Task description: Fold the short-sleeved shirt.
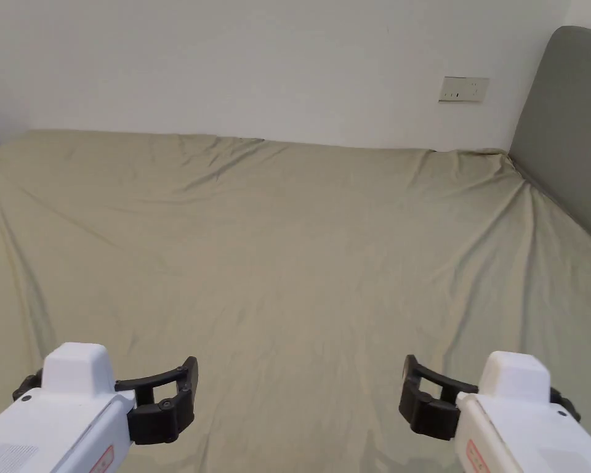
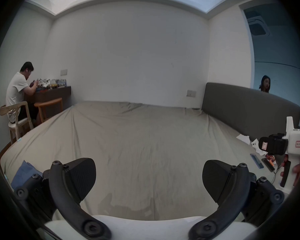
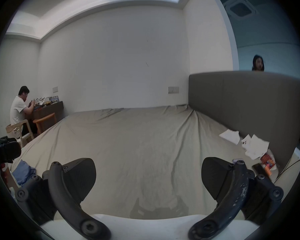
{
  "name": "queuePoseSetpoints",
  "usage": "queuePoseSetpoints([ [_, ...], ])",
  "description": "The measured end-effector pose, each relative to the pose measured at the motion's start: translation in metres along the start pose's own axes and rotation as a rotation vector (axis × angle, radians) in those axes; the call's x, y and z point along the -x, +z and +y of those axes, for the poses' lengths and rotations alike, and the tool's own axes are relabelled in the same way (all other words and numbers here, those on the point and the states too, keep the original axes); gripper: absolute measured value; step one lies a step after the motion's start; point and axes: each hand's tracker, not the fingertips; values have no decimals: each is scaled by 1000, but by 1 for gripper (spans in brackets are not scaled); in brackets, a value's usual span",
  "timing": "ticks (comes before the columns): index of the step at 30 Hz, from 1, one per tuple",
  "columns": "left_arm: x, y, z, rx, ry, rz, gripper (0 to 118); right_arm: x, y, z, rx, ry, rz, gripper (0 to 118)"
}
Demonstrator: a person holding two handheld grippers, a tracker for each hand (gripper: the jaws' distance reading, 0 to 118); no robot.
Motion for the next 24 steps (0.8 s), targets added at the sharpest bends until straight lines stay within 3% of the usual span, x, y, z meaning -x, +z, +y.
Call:
queuePoseSetpoints([
  [1, 1, -12, -6, 8, 3, -3, 118, 3, -13, -3, 64, 40, -43, 118],
  [4, 4, -40, -16, 65, 16, 0, 118, -1, -48, -18, 110, 14, 19, 118],
  [8, 2, -62, -21, 106, -15, 17, 118, -2, -76, -26, 173, 0, -34, 118],
  [14, -3, -68, -21, 116, -16, 6, 118, -6, -77, -24, 155, -39, -5, 118],
  [24, 1, -70, -18, 120, 5, 4, 118, -1, -75, -16, 131, 0, -18, 118],
])
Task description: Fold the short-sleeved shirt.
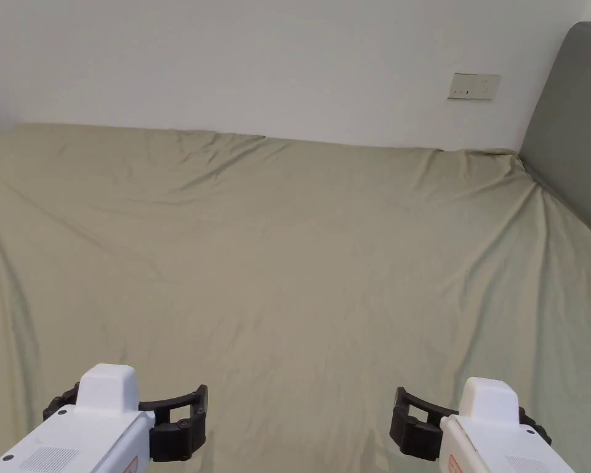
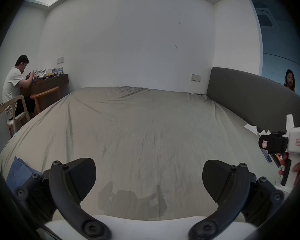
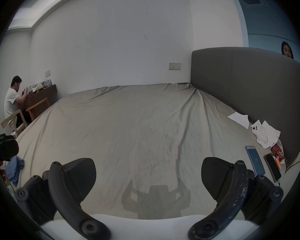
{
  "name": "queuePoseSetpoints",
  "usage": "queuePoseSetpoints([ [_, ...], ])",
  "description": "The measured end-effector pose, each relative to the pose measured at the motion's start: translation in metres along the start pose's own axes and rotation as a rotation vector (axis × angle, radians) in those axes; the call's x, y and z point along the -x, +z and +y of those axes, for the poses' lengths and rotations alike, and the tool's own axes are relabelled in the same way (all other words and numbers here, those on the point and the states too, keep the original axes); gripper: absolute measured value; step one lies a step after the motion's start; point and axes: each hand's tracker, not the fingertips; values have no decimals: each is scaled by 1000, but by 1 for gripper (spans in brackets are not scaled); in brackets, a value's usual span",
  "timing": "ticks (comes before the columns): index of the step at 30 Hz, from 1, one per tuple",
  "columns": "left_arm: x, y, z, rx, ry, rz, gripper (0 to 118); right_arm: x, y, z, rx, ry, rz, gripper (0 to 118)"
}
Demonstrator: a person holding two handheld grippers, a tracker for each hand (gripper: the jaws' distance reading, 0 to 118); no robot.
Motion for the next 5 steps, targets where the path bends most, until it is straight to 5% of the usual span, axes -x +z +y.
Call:
queuePoseSetpoints([
  [5, 2, 2, 0, 2, 5, 3, 118, 2, 1, 2, -7, 6, 4, 118],
])
